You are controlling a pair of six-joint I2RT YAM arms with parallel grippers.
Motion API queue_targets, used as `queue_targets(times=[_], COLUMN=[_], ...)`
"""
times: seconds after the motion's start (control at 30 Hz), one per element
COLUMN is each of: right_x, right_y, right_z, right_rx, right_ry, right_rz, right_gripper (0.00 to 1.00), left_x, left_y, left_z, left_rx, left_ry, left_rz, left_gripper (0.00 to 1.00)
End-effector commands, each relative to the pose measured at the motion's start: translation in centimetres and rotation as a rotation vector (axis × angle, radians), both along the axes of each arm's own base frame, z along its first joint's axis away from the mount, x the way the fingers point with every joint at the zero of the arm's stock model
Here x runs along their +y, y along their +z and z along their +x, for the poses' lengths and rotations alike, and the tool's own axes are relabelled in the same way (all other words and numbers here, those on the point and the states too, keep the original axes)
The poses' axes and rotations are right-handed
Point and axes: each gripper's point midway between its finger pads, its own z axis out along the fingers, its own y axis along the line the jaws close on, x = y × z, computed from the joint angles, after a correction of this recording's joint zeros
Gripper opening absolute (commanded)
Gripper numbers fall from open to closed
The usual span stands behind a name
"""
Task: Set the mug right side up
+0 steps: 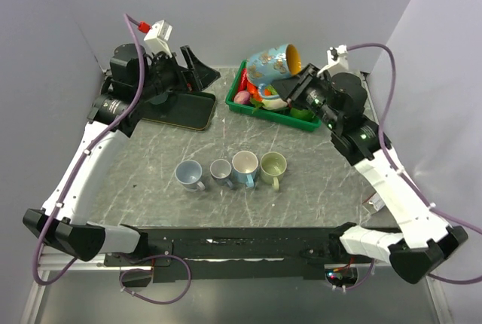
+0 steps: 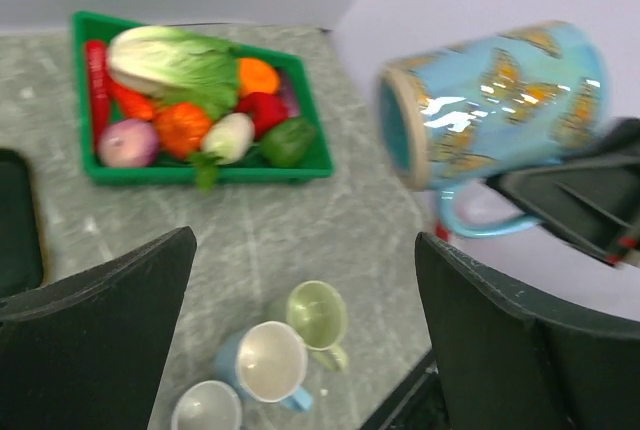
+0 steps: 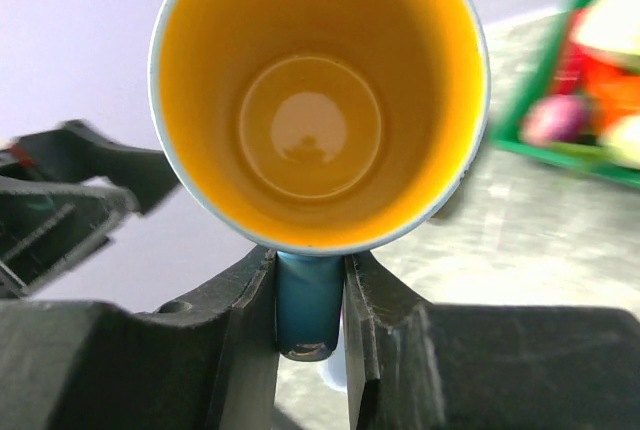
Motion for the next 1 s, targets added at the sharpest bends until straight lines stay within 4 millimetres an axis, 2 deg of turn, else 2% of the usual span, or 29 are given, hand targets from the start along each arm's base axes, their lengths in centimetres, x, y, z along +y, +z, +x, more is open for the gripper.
queue_targets(times=[0.0,0.07,0.13,0.17,0.23,0.27,0.33,0.37,0.43,0.47,0.6,0.7,0.8,0.97], right_x=[-5.9,-7.9,-9.3,-10.5,-11.6,-12.0,-12.1,-12.2,-12.3,-12.4,-11.6,-10.9,-11.5,-12.0], right_y=[4.9,2.4,0.8,-1.1,-2.7,-4.5,-6.1,-7.9,-9.7,-11.6,-15.9,-18.1,-19.6,-22.1], right_z=[-1.4,-1.3,-1.6,-1.6,-1.9,-1.9,-2.1,-2.1,-2.3,-2.4,-3.3,-3.6,-3.5,-3.8], right_rx=[-0.155,-0.098,-0.064,-0.031,-0.005,0.031,0.062,0.097,0.136,0.171,0.241,0.272,0.310,0.351], right_ry=[-0.221,-0.303,-0.350,-0.392,-0.422,-0.431,-0.430,-0.425,-0.429,-0.430,-0.401,-0.409,-0.474,-0.489], right_rz=[-0.099,-0.211,-0.273,-0.353,-0.416,-0.455,-0.480,-0.508,-0.534,-0.560,-0.623,-0.679,-0.703,-0.749], right_gripper=[0.00,0.00,0.00,0.00,0.00,0.00,0.00,0.00,0.00,0.00,0.00,0.00,0.00,0.00], left_x=[1.4,1.3,1.3,1.4,1.3,1.4,1.3,1.5,1.5,1.6,1.7,1.5,1.5,1.7], left_y=[-0.6,-1.1,-1.7,-1.9,-2.8,-3.0,-3.4,-3.5,-3.4,-3.5,-3.5,-3.8,-3.8,-3.9], left_z=[1.1,1.3,1.7,1.8,2.2,2.4,2.9,3.2,3.5,3.7,4.3,4.6,4.7,4.8], left_rx=[-0.021,-0.008,0.011,0.017,0.045,0.052,0.073,0.075,0.074,0.078,0.078,0.090,0.092,0.094], left_ry=[0.081,0.082,0.096,0.102,0.108,0.114,0.127,0.143,0.154,0.161,0.178,0.180,0.177,0.186], left_rz=[0.066,0.064,0.066,0.068,0.079,0.083,0.085,0.086,0.082,0.083,0.089,0.086,0.081,0.087], left_gripper=[0.96,0.96,0.96,0.96,0.96,0.96,0.96,0.96,0.96,0.96,0.96,0.96,0.96,0.96])
